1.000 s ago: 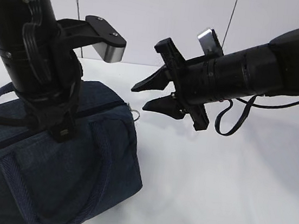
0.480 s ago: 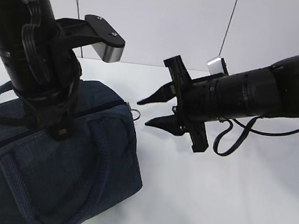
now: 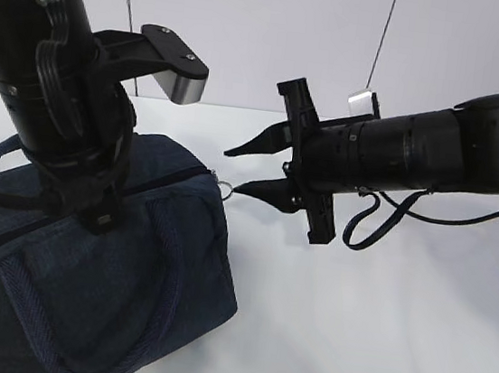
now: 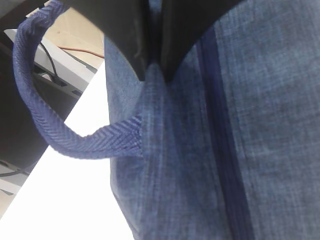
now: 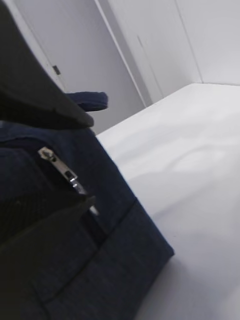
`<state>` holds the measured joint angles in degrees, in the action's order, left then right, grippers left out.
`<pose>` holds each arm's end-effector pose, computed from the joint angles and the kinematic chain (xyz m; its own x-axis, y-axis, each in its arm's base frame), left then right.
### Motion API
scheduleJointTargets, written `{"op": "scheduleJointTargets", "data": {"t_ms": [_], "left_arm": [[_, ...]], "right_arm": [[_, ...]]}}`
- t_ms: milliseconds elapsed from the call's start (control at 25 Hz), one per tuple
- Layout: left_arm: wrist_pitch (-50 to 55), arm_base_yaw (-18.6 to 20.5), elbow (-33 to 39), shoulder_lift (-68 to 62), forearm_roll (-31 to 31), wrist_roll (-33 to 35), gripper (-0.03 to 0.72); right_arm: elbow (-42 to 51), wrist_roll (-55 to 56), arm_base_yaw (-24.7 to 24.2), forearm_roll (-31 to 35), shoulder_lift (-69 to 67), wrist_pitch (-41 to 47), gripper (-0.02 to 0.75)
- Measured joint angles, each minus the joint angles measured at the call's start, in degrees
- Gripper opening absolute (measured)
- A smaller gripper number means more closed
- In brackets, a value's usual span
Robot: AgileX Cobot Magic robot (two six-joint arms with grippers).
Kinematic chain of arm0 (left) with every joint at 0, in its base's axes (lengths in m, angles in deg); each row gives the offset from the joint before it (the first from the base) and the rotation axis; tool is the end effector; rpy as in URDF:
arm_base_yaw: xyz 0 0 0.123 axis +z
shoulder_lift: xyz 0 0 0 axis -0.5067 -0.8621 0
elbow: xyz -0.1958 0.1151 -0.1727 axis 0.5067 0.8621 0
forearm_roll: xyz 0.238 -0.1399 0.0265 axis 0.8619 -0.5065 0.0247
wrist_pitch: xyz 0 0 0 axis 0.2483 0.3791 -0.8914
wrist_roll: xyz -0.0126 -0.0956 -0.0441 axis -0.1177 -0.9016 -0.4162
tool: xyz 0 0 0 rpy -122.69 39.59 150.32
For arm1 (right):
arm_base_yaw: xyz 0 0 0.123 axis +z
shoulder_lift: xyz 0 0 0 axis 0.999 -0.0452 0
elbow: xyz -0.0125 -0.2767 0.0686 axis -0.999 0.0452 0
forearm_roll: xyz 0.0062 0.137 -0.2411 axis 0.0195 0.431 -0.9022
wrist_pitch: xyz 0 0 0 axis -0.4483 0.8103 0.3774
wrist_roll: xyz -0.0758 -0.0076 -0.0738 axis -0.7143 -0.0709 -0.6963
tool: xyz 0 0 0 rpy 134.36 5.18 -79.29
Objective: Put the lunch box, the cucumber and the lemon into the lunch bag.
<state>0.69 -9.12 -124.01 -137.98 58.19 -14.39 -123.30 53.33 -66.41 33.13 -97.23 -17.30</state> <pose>0.2568 -0.2233 0.2575 -0.5425 0.8283 -0.1400 0.8390 0.5426 -0.0405 0.3518 0.2033 0.1839 -0.8041 0.5418 0.2445 0.4444 0.2748 0.8526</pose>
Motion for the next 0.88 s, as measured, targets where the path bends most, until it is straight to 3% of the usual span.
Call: {"op": "scheduleJointTargets", "data": {"t_ms": [880], "left_arm": [[0.0, 0.0, 0.0, 0.0, 0.0, -0.1, -0.001]], "right_arm": [[0.0, 0.9, 0.8, 6.3, -4.9, 1.7, 0.302]]}}
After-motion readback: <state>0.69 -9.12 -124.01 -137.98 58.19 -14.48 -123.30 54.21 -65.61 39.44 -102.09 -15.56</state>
